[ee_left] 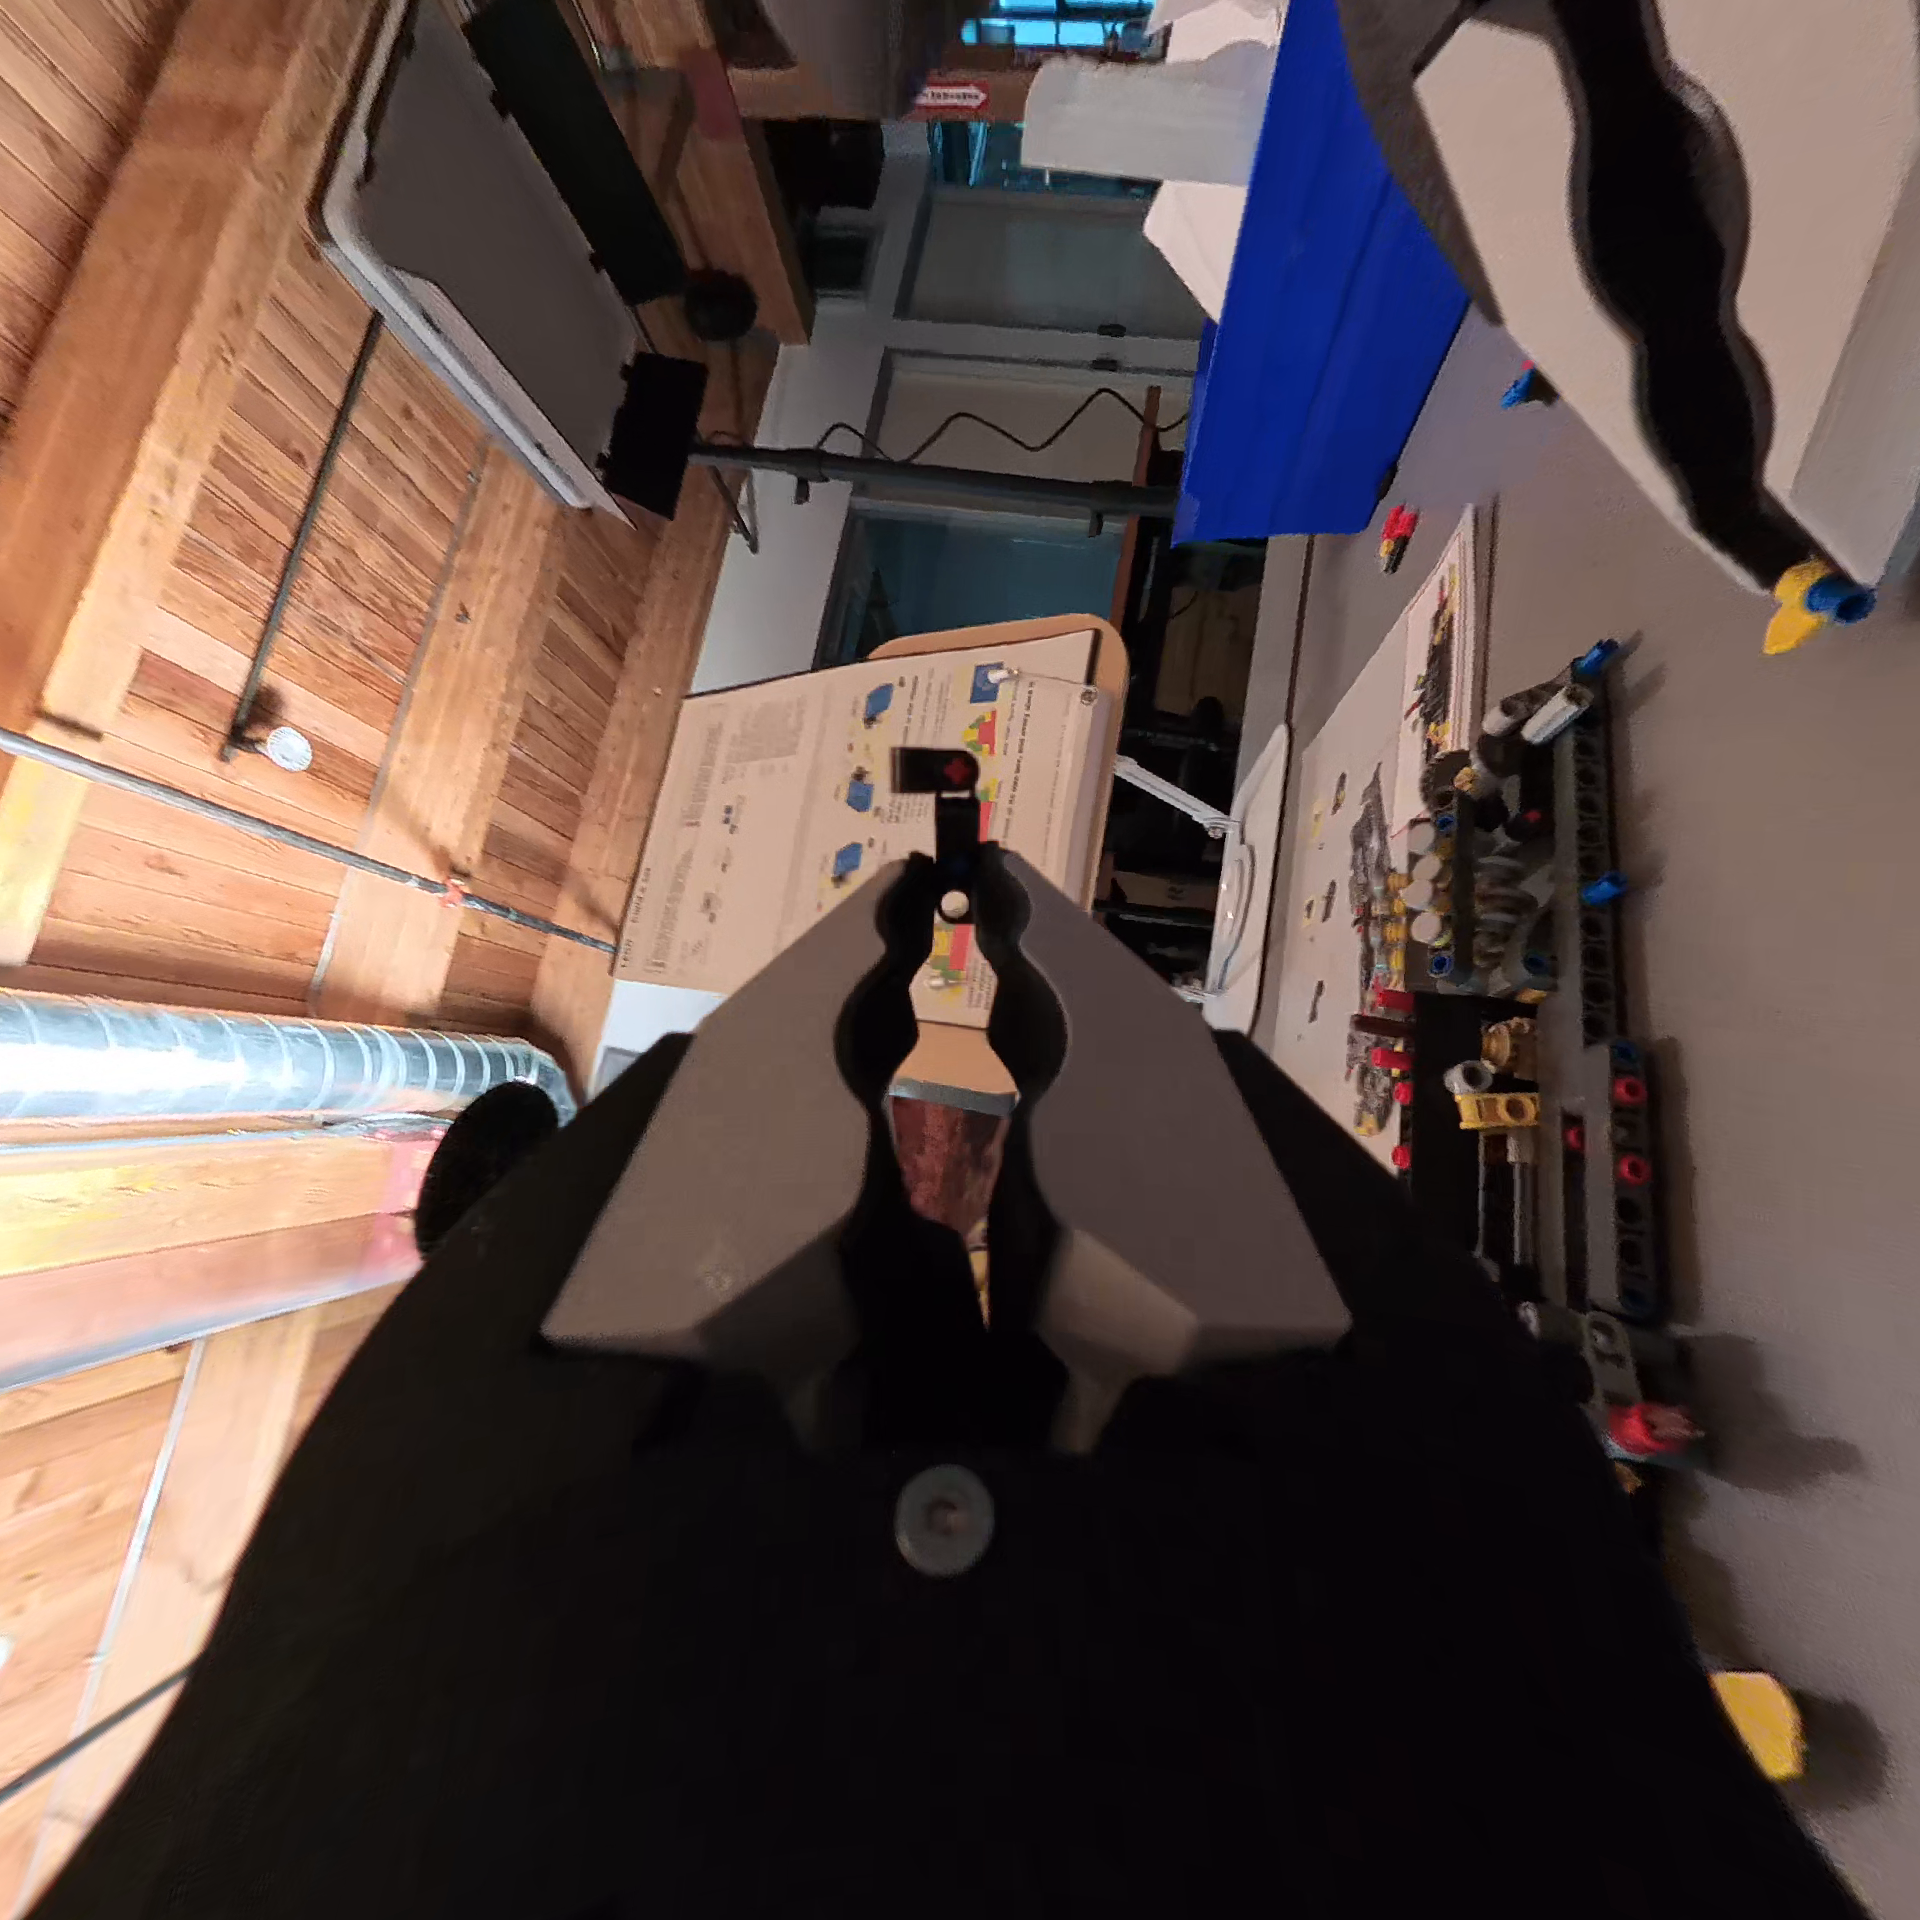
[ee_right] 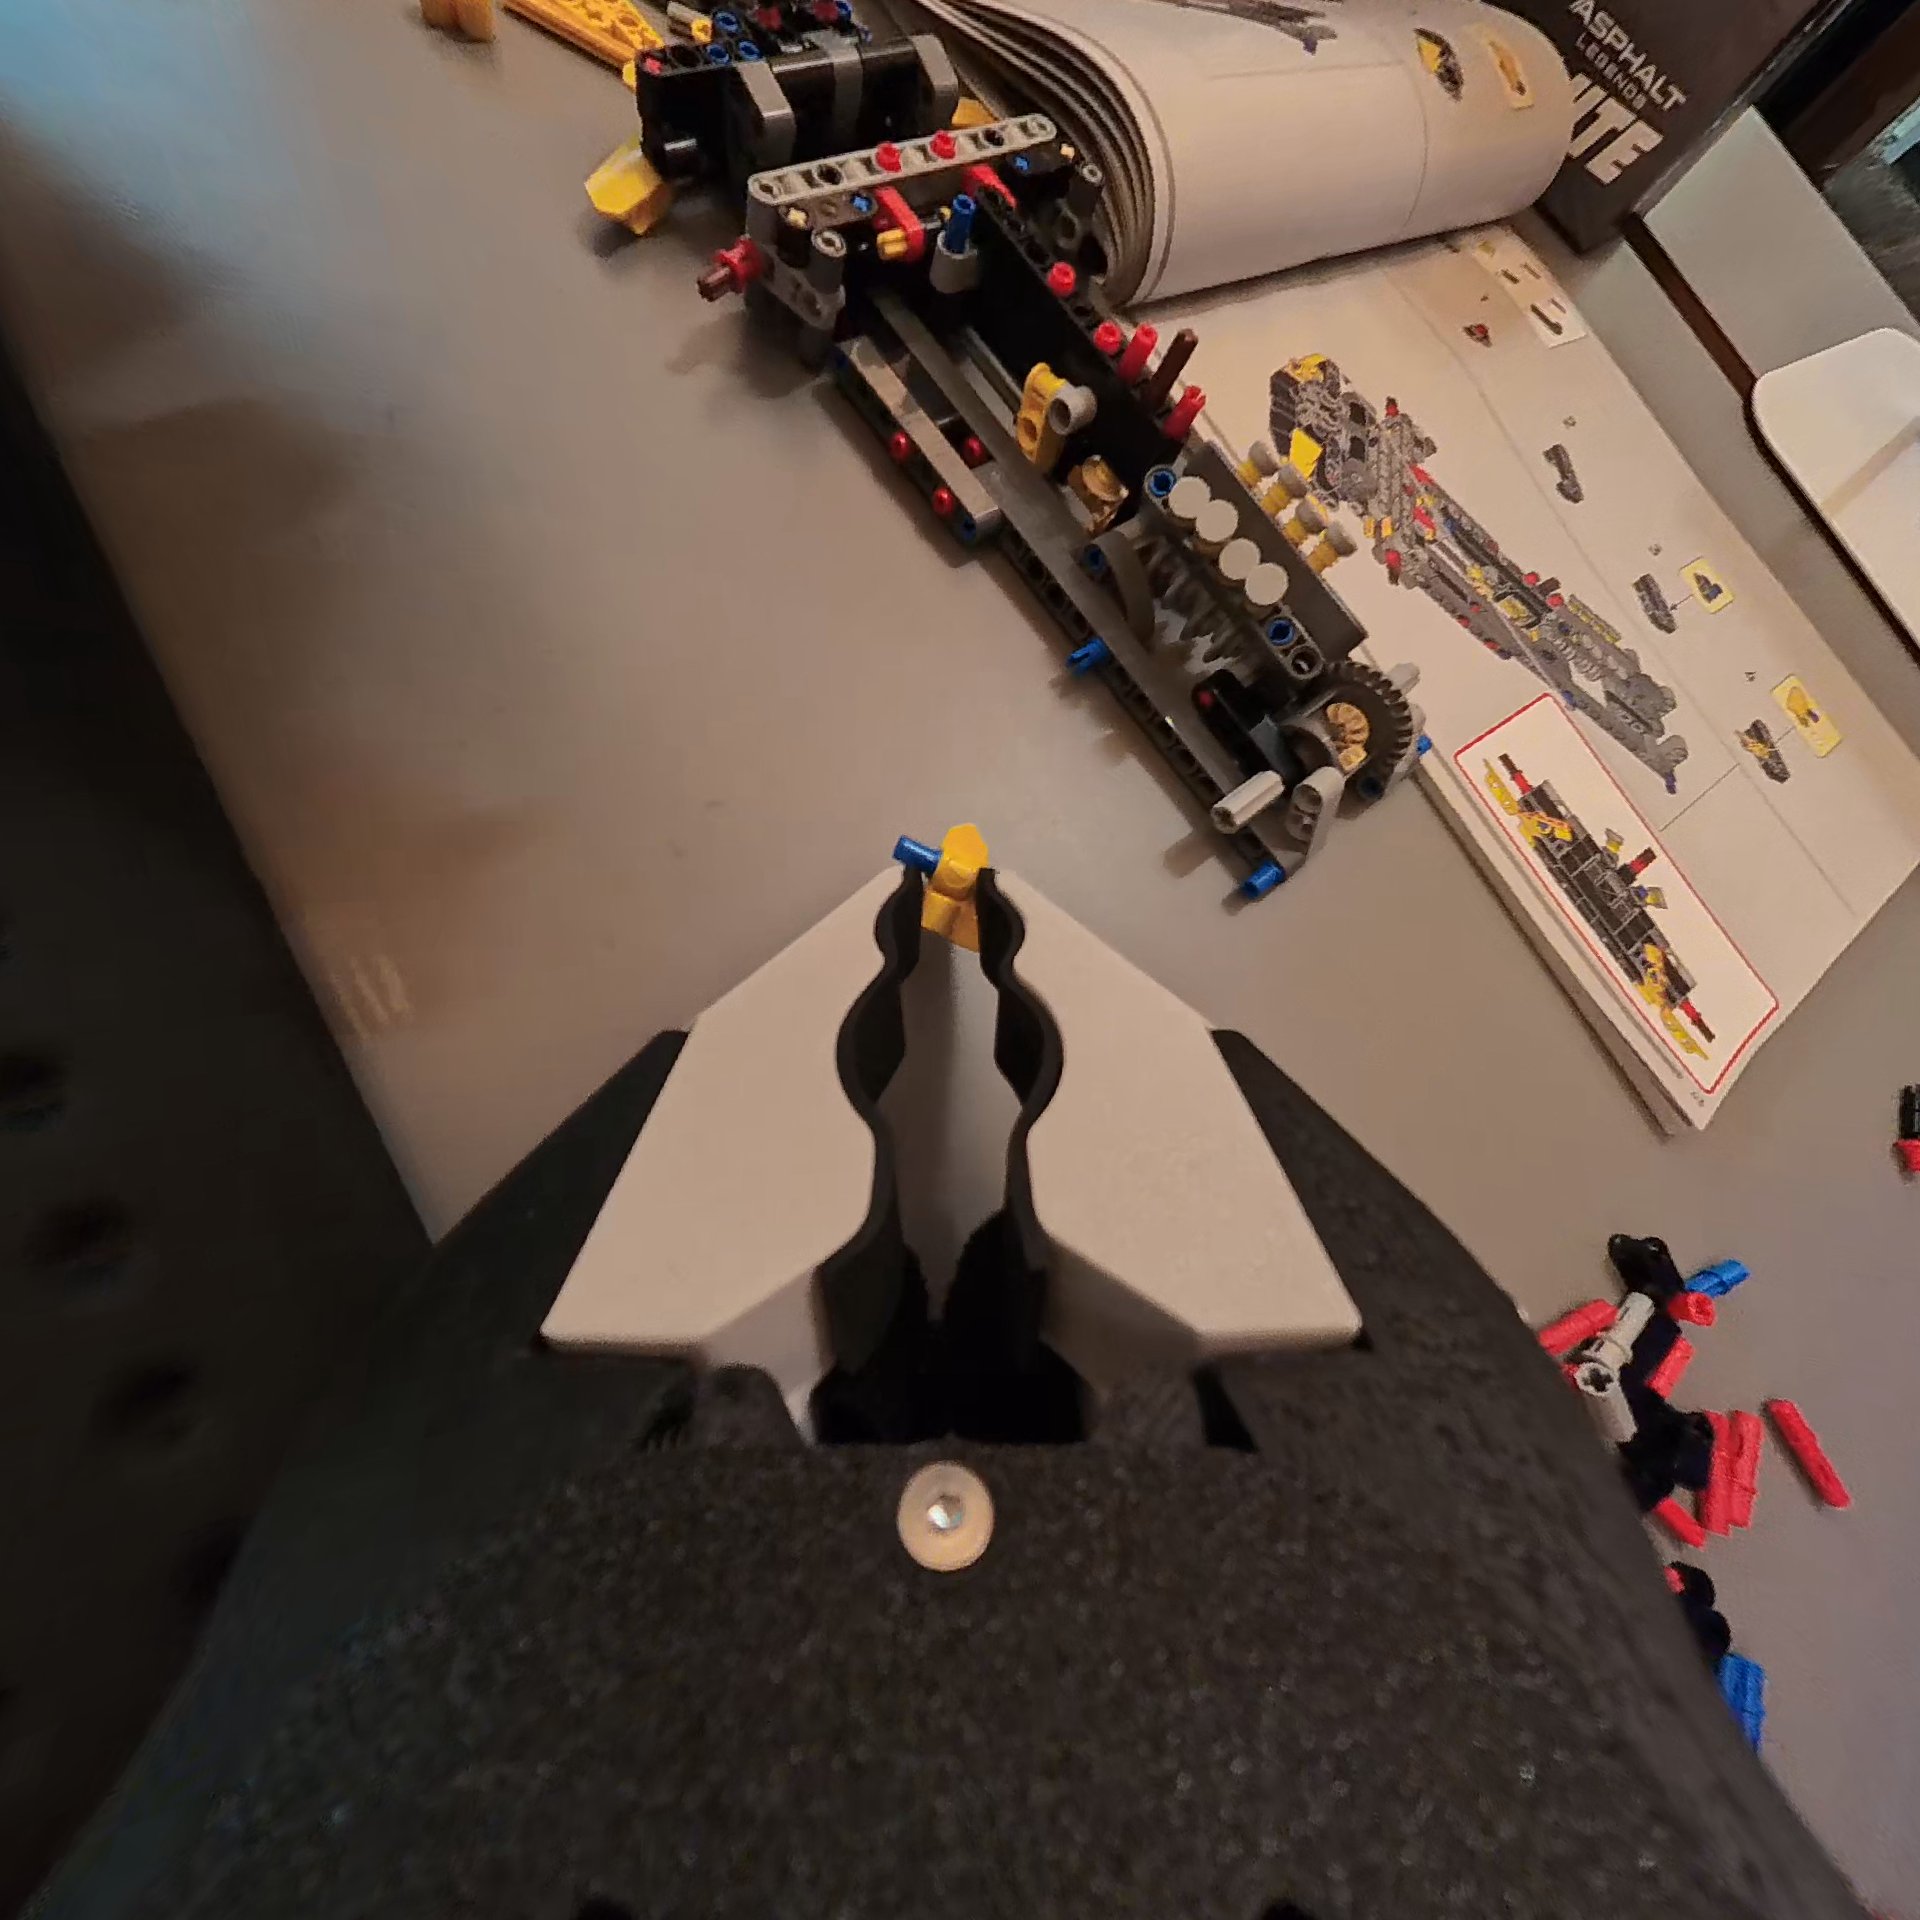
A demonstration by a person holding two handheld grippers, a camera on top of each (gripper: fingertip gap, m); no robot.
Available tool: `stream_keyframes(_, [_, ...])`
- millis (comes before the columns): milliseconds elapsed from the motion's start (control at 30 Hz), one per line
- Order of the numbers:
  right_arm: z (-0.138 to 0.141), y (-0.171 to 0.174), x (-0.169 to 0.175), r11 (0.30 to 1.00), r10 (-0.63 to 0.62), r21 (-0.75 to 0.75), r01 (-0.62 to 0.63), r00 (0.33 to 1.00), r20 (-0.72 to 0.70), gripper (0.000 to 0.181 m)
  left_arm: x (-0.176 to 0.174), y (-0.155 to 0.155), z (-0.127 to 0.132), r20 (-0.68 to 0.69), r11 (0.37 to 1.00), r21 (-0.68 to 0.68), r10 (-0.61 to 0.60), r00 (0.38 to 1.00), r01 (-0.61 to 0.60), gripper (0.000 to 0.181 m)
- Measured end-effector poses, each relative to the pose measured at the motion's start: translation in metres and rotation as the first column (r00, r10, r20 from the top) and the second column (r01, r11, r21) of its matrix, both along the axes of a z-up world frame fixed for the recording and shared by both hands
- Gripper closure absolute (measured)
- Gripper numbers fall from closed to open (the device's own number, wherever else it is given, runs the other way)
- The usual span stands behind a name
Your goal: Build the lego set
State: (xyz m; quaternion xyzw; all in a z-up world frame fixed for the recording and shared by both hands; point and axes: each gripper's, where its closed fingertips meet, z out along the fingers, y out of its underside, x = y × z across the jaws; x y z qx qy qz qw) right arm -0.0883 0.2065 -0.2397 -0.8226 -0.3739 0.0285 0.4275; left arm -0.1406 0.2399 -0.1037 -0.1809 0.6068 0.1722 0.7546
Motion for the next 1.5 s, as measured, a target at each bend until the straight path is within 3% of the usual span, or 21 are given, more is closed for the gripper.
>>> stream_keyframes(367, [-0.007, -0.002, -0.003, 0.999, 0.024, -0.028, -0.024, 1.0, 0.015, 0.172, -0.001, 0.023, -0.008, 0.008, 0.952, -0.302, 0.051, 0.999, -0.046, 0.176])
stream_keyframes(433, [-0.008, -0.003, -0.003, 0.999, 0.027, -0.031, -0.026, 1.0, 0.013, 0.172, 0.0, 0.03, -0.018, -0.021, 0.9, -0.429, 0.077, 0.997, -0.079, 0.176])
stream_keyframes(600, [-0.008, -0.005, -0.006, 0.997, 0.037, -0.068, -0.039, 0.999, -0.039, 0.172, 0.003, 0.037, -0.044, -0.048, 0.645, -0.761, 0.048, 0.998, -0.068, 0.175])
stream_keyframes(900, [-0.008, -0.009, -0.012, 0.994, 0.074, -0.073, -0.078, 0.996, -0.051, 0.172, 0.001, 0.047, -0.052, -0.037, 0.498, -0.865, 0.046, 0.998, -0.055, 0.175])
stream_keyframes(1067, [-0.003, -0.01, -0.015, 0.993, 0.085, -0.077, -0.094, 0.99, -0.11, 0.171, 0.002, 0.045, -0.052, -0.032, 0.488, -0.872, 0.03, 0.999, -0.043, 0.176])
stream_keyframes(1133, [0.011, -0.008, -0.018, 0.994, 0.08, -0.052, -0.092, 0.978, -0.191, 0.161, 0.003, 0.041, -0.05, -0.034, 0.512, -0.859, 0.009, 0.999, -0.033, 0.176])
stream_keyframes(1200, [0.036, -0.004, -0.025, 0.996, 0.059, -0.034, -0.077, 0.928, -0.367, 0.155, 0.005, 0.036, -0.051, -0.053, 0.55, -0.834, -0.021, 0.998, -0.033, 0.176])
stream_keyframes(1300, [0.065, 0.004, -0.036, 0.994, 0.024, -0.074, -0.086, 0.798, -0.602, 0.142, 0.01, 0.018, -0.052, -0.095, 0.645, -0.764, -0.114, 0.989, 0.001, 0.176])
stream_keyframes(1500, [0.08, 0.006, -0.051, 0.979, 0.044, -0.1, -0.175, 0.67, -0.741, 0.149, 0.013, -0.014, -0.066, -0.245, 0.832, -0.549, -0.245, 0.938, 0.073, 0.176])
